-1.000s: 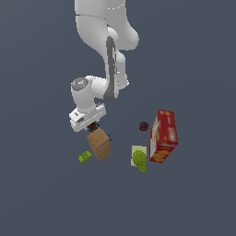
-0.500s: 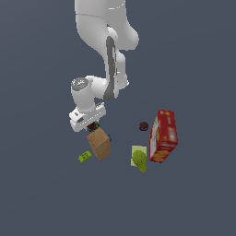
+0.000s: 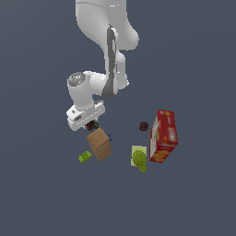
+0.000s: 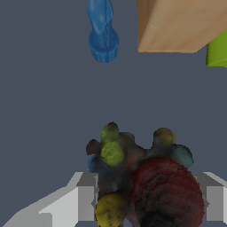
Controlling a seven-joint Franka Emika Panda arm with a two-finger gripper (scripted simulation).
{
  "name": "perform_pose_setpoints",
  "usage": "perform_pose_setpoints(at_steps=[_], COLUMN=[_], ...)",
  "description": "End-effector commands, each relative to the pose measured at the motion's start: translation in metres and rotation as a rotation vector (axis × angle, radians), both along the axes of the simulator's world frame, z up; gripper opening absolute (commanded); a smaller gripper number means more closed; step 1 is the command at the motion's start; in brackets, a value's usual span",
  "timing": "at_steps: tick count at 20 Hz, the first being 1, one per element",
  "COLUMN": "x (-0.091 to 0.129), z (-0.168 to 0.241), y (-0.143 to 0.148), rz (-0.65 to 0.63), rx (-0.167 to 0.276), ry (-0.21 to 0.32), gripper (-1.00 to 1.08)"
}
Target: Pick up a designated object from a clutter of objects.
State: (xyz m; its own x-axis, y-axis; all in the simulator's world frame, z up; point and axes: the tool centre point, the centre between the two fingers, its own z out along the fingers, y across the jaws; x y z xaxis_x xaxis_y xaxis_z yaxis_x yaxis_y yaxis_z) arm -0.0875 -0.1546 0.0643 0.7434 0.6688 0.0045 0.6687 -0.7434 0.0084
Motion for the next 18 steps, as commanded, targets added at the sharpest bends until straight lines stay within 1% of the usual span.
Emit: perform_pose_setpoints(at_steps=[1, 6, 18], x=[0.005, 0.019, 0.059], z=[0.014, 0.051, 0.157], y=[-0.001, -0.002, -0.007], rz=[0.0, 0.0, 0.0], rx=[-0.001, -0.001, -0.002], ry=[-0.001, 0.0, 0.004], gripper=[-1.0, -1.0, -1.0])
